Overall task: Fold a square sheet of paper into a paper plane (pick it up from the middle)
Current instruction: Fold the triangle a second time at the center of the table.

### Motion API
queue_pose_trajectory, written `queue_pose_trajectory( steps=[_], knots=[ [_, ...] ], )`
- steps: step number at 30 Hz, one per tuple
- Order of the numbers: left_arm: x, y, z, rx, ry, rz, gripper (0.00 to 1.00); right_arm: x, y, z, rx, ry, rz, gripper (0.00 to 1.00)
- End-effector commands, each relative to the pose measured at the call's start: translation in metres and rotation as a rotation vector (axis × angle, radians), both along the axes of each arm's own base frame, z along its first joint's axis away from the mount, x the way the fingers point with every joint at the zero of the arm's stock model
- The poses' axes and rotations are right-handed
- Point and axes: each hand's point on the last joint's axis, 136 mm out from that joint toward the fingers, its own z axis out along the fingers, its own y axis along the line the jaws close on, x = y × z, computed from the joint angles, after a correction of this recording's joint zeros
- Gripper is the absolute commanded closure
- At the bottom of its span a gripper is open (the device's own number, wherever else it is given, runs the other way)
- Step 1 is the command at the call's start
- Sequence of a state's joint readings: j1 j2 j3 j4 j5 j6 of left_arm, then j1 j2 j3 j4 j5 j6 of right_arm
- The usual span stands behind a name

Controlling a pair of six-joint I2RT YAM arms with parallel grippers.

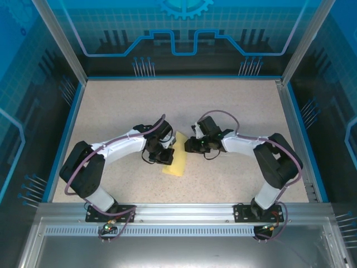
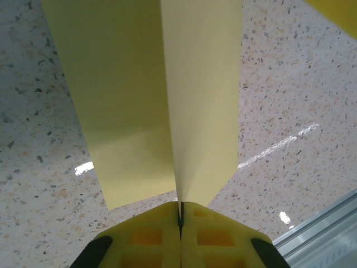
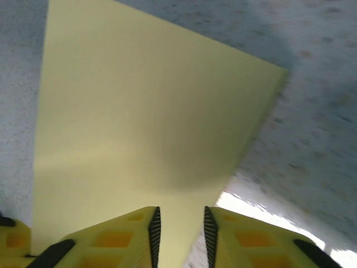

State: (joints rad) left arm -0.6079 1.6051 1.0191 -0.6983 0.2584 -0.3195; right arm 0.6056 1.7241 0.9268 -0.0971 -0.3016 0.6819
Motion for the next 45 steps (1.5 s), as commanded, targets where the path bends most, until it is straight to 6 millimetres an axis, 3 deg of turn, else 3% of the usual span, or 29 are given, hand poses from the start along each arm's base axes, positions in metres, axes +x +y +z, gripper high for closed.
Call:
queue_pose_trajectory(
  steps=[1,9,14,19,29,35,38,41,44,45],
  knots=[
    [0.007,-0.001,-0.005,0.010,0.001,0.042,0.93,0.001,0.022,0.004,0.050,0.013,0.036,0.75],
    [0.007,-0.004,-0.011,0.011,0.034,0.076,0.89,-0.001,0.022,-0.025,0.002,0.104,0.030,0.76],
    [0.006,-0.012,-0.005,-0.072,0.047,0.117,0.59,0.000,0.018,-0.033,-0.027,0.131,0.019,0.77],
    [0.009,-0.037,0.014,-0.278,0.023,0.147,0.50,0.000,0.015,-0.035,-0.025,0.139,0.012,0.77],
    [0.020,-0.051,0.015,-0.407,-0.003,0.189,0.46,0.002,0.019,-0.023,0.070,0.149,0.011,0.77],
    [0.025,-0.051,0.012,-0.424,-0.027,0.199,0.44,-0.002,0.015,-0.031,0.061,0.181,0.003,0.77],
    [0.027,-0.051,0.008,-0.430,-0.031,0.206,0.47,0.003,0.012,-0.021,0.109,0.170,-0.017,0.77],
    [0.027,-0.048,0.004,-0.418,-0.031,0.204,0.56,0.008,0.007,0.001,0.171,0.116,-0.028,0.75],
    [0.026,-0.046,-0.001,-0.401,-0.025,0.200,0.61,0.012,-0.002,0.022,0.205,0.056,-0.036,0.67],
    [0.026,-0.045,-0.001,-0.396,-0.026,0.200,0.62,0.005,-0.009,0.018,0.199,0.060,-0.039,0.64]
  ],
)
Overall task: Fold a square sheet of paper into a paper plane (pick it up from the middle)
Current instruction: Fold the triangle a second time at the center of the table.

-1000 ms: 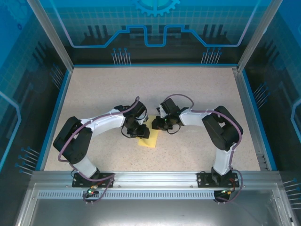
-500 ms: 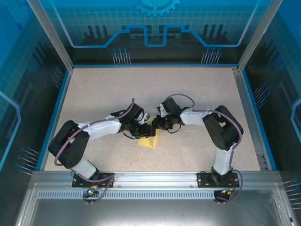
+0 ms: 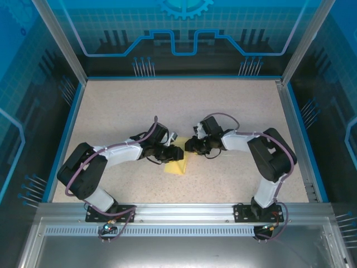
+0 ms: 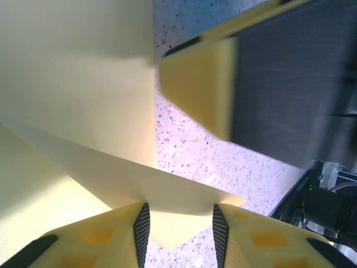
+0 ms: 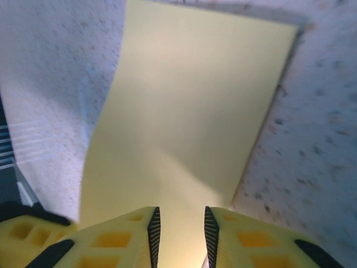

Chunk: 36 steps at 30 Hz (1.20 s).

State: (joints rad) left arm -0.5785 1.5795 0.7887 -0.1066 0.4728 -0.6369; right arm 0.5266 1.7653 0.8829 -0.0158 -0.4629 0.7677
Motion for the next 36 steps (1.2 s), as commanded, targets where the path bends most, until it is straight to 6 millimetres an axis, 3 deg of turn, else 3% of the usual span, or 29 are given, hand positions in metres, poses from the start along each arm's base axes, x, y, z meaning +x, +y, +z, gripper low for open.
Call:
queue_pose_trajectory(
  steps=[1,6,15,36],
  knots=[
    [-0.001,0.001,-0.005,-0.002,0.005,-0.014,0.63,0.003,-0.006,0.030,0.072,-0.081,-0.003,0.62],
    [0.001,0.002,-0.008,0.006,0.015,-0.011,0.66,-0.009,-0.019,0.030,0.074,-0.095,0.011,0.58],
    [0.002,0.001,-0.010,0.010,0.021,-0.009,0.74,-0.039,0.005,0.022,0.083,-0.081,0.165,0.60],
    [0.007,-0.001,-0.010,0.013,0.036,-0.003,0.76,-0.046,0.012,0.011,0.062,-0.061,0.206,0.76]
  ],
)
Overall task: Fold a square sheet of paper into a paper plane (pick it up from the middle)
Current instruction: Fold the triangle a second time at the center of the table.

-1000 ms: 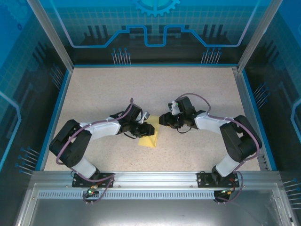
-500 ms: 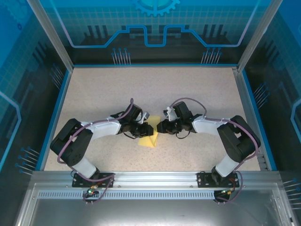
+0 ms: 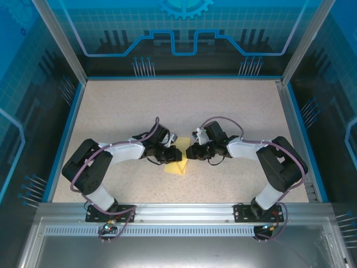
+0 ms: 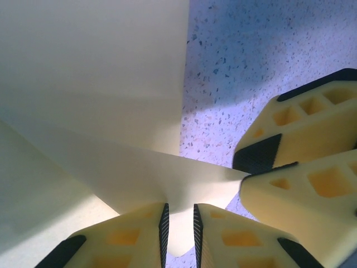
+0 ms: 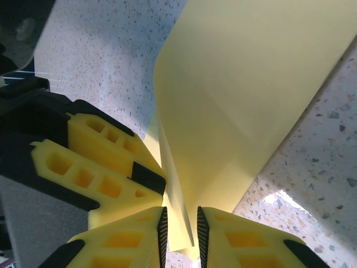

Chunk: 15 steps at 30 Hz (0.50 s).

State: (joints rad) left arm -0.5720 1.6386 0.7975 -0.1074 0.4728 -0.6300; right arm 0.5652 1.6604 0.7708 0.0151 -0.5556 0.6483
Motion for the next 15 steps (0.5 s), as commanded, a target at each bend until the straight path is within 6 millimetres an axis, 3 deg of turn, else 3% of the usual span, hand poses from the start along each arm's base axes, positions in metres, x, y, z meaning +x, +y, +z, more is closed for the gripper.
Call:
queue_pose_trajectory(
  steps=[1,5,11,15],
  knots=[
    [0.006,-0.003,0.007,-0.015,-0.002,-0.004,0.76,-0.003,0.005,-0.003,-0.011,0.009,0.034,0.75],
    [0.005,-0.004,0.009,-0.017,-0.005,-0.007,0.76,-0.004,0.005,-0.005,-0.014,0.013,0.034,0.73],
    [0.005,-0.004,0.011,-0.019,-0.007,-0.008,0.76,-0.002,0.007,-0.002,-0.022,-0.006,0.032,0.97],
    [0.006,-0.005,0.014,-0.033,-0.010,-0.008,0.76,0.005,-0.002,-0.011,-0.145,-0.052,0.020,0.98]
  ],
)
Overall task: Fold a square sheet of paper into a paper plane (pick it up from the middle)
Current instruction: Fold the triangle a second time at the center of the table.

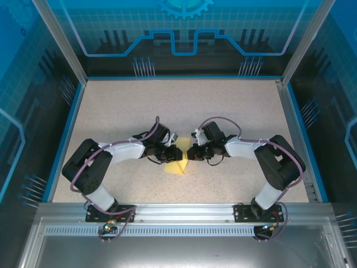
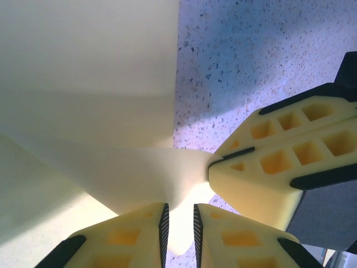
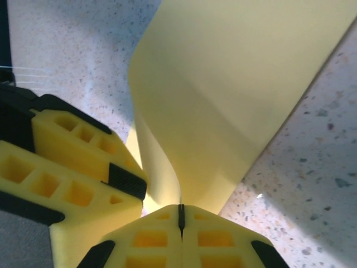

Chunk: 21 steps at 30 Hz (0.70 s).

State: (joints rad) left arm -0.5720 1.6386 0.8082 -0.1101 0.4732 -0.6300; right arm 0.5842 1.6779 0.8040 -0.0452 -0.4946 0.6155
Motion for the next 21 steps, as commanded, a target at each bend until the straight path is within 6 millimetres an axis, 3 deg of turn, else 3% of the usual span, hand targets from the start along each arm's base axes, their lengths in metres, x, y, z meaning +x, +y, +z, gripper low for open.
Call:
queue_pose_trajectory(
  steps=[1,7,21],
  knots=[
    [0.004,-0.005,0.011,-0.036,-0.004,-0.010,0.76,0.004,-0.001,-0.003,-0.076,-0.038,0.019,0.98],
    [0.009,-0.013,0.017,-0.076,-0.009,-0.017,0.76,-0.001,0.007,-0.010,-0.069,-0.012,0.044,0.96],
    [0.008,-0.003,0.003,0.001,0.001,-0.003,0.79,0.003,0.005,-0.020,-0.110,-0.010,0.047,0.94]
  ],
)
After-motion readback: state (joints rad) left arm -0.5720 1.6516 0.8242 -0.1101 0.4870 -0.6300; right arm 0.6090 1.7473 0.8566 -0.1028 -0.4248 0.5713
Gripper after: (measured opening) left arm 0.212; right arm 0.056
